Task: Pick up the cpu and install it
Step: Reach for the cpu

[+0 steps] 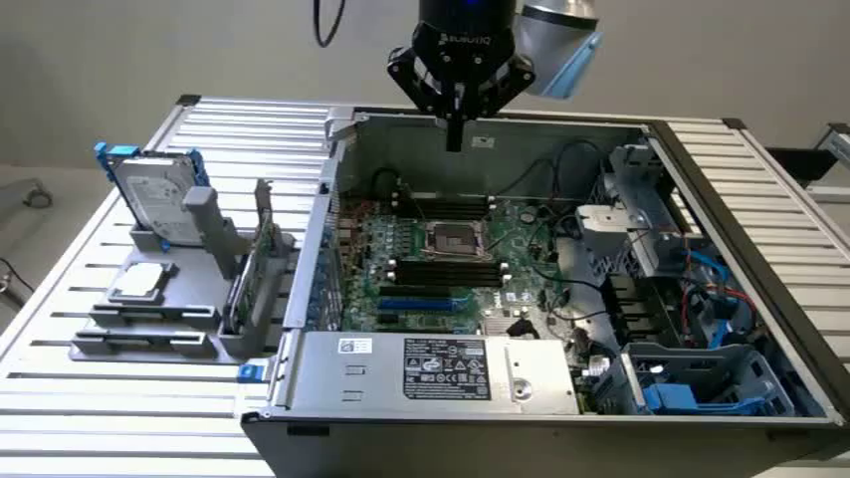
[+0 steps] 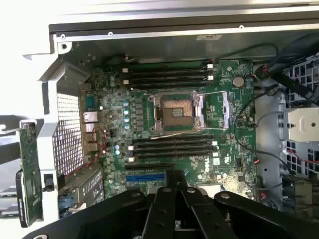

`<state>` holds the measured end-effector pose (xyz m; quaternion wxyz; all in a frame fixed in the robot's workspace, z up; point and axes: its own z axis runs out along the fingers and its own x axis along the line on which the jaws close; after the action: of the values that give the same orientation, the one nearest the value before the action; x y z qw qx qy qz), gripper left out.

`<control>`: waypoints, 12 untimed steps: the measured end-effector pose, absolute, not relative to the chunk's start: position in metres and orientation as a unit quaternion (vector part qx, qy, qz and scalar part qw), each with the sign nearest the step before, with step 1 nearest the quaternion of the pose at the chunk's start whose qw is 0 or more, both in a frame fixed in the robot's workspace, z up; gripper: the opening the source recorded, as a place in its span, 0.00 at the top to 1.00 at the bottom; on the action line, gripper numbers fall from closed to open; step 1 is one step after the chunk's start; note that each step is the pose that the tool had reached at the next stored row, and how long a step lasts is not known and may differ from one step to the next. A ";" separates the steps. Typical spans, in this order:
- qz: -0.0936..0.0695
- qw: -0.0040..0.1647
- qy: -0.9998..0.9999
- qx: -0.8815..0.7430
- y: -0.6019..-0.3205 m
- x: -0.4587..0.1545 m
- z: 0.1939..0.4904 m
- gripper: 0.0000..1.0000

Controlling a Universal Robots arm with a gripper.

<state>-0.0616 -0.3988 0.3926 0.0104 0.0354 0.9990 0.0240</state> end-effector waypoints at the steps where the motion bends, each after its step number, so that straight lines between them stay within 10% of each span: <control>1: 0.024 0.010 0.999 0.035 -0.399 -0.061 0.393 0.89; 12: 0.024 0.010 0.999 0.035 -0.399 -0.064 0.393 0.89</control>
<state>-0.0644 -0.3988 0.3926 0.0104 0.0355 0.9990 0.0240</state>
